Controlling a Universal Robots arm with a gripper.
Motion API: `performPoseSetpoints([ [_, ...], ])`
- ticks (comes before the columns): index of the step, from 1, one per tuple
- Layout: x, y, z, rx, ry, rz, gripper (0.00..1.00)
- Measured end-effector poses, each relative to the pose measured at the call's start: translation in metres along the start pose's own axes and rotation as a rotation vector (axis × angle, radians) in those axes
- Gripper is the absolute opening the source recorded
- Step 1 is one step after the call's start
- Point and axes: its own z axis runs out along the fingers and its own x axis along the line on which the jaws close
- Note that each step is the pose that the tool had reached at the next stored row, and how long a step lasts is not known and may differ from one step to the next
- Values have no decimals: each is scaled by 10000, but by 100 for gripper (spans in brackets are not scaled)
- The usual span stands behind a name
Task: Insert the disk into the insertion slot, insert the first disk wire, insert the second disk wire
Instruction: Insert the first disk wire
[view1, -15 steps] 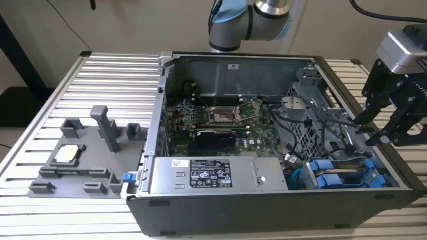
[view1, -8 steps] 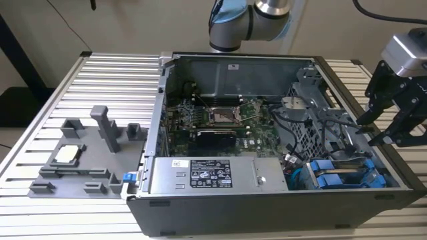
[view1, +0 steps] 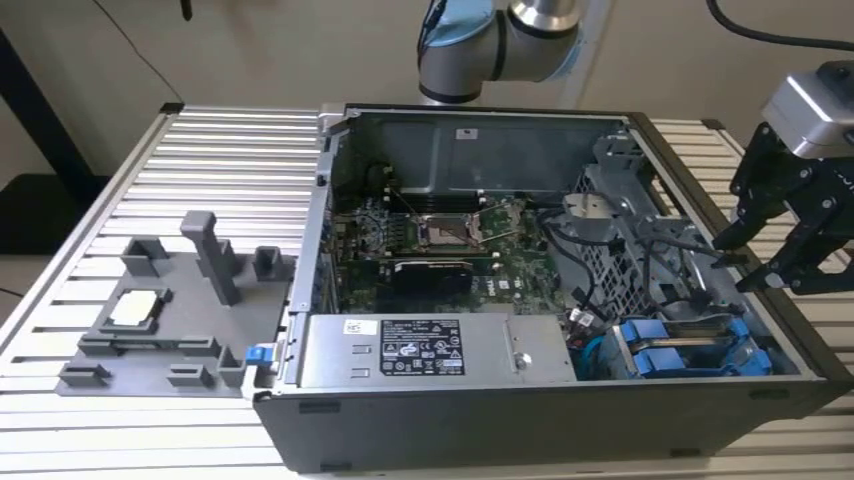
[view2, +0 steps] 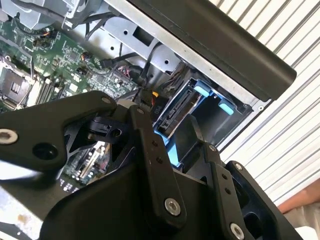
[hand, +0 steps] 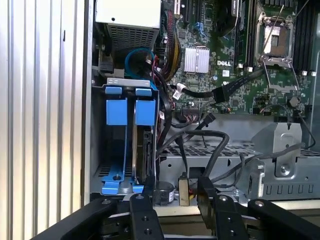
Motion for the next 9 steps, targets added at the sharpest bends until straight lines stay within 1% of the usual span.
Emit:
performPoseSetpoints([
  [5,0,-1,1,0,-2,-1,47],
  [7,0,-1,1,0,-2,-1,45],
  [9,0,-1,1,0,-2,-1,32],
])
